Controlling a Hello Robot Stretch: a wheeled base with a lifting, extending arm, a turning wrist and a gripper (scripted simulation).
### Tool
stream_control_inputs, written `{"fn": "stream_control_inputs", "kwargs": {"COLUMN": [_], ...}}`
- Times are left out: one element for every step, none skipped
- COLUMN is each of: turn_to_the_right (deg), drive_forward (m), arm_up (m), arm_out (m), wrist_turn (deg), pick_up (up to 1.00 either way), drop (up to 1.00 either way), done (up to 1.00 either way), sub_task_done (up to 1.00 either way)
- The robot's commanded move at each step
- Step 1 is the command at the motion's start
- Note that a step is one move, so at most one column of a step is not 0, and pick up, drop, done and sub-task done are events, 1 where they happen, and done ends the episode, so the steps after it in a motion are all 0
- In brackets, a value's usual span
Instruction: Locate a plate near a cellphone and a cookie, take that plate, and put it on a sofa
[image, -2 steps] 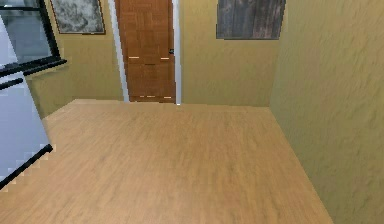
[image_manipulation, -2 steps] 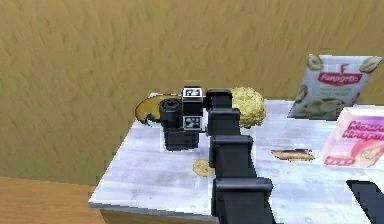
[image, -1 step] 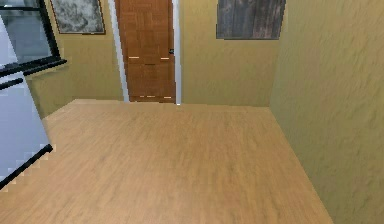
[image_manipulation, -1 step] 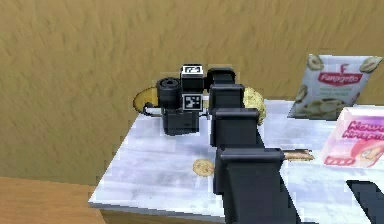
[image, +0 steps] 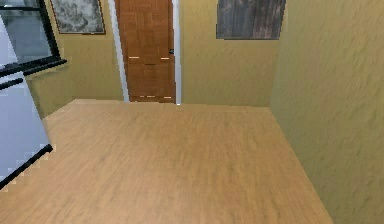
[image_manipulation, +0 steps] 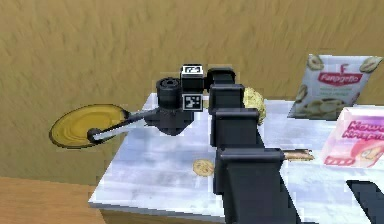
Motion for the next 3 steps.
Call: {"fn": "stream_control_inputs", "kwargs": {"turn_to_the_right": [0.0, 0.0, 0.0], "drive_forward": [0.0, 0.0, 0.0], "arm_up": [0.0, 0.0, 0.0], "arm_out": [0.0, 0.0, -0.18], "wrist_turn": [-45.0, -27.0, 0.0], "pick_up": [0.0, 0.0, 0.0], "drop": [0.0, 0.0, 0.0], "done": [0.0, 0.0, 0.0], "sub_task_done": [0.0, 0.0, 0.0]}}
